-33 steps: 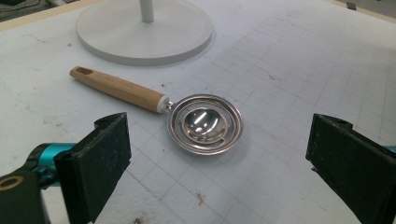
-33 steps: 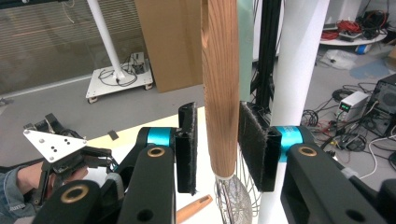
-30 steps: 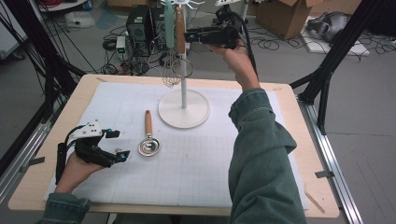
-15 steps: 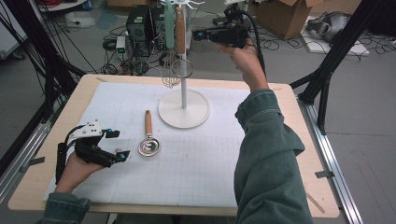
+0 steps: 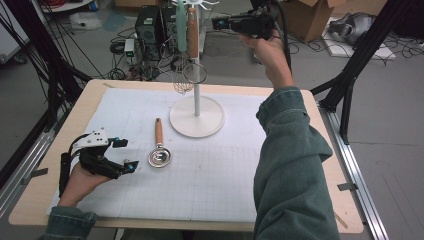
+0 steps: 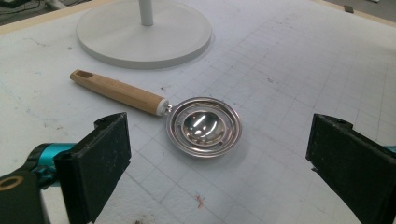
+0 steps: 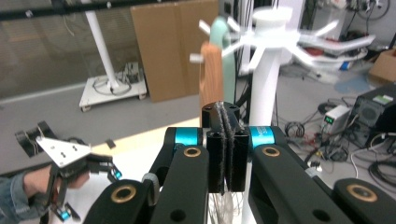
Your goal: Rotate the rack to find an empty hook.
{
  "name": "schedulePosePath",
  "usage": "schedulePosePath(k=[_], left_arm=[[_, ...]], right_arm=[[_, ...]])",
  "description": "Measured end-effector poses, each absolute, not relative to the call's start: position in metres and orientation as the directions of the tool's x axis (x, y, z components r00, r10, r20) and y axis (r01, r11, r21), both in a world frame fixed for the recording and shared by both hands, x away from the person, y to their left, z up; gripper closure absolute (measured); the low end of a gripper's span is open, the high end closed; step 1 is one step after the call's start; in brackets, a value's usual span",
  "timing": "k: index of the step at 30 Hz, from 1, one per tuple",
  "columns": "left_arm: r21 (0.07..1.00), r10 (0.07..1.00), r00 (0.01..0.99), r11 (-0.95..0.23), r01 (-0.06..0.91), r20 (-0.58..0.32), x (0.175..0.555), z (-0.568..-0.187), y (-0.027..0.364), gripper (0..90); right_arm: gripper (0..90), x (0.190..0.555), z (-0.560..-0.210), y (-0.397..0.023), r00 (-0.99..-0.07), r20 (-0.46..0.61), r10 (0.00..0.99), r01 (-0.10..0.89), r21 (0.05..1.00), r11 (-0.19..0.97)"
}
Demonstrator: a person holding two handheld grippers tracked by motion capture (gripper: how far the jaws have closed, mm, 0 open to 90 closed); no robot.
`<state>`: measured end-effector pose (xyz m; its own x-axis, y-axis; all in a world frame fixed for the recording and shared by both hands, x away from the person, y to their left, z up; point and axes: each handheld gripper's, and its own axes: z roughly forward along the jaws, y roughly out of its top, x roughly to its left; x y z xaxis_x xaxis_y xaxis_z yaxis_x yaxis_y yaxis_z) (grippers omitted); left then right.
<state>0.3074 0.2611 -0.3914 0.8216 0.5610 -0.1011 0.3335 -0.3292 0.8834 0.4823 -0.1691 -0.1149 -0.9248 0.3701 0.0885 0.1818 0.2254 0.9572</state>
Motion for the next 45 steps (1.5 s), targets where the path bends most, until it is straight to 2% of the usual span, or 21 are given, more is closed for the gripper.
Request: schedulePosePath(k=[18, 45], left_arm=[[0.885, 0.561, 0.822, -0.326, 0.332, -0.101, 0.307, -0.390, 0.265, 7.1], [0.888, 0.562, 0.822, -0.326, 0.325, -0.094, 0.305, -0.387, 0.264, 7.1]], right_arm=[[89.4, 0.502, -0.107, -0.164, -0.913, 0.099, 0.396, 0.192, 0.960, 0.204], [89.5, 0.485, -0.104, -0.127, -0.917, 0.043, 0.396, 0.152, 0.956, 0.249]])
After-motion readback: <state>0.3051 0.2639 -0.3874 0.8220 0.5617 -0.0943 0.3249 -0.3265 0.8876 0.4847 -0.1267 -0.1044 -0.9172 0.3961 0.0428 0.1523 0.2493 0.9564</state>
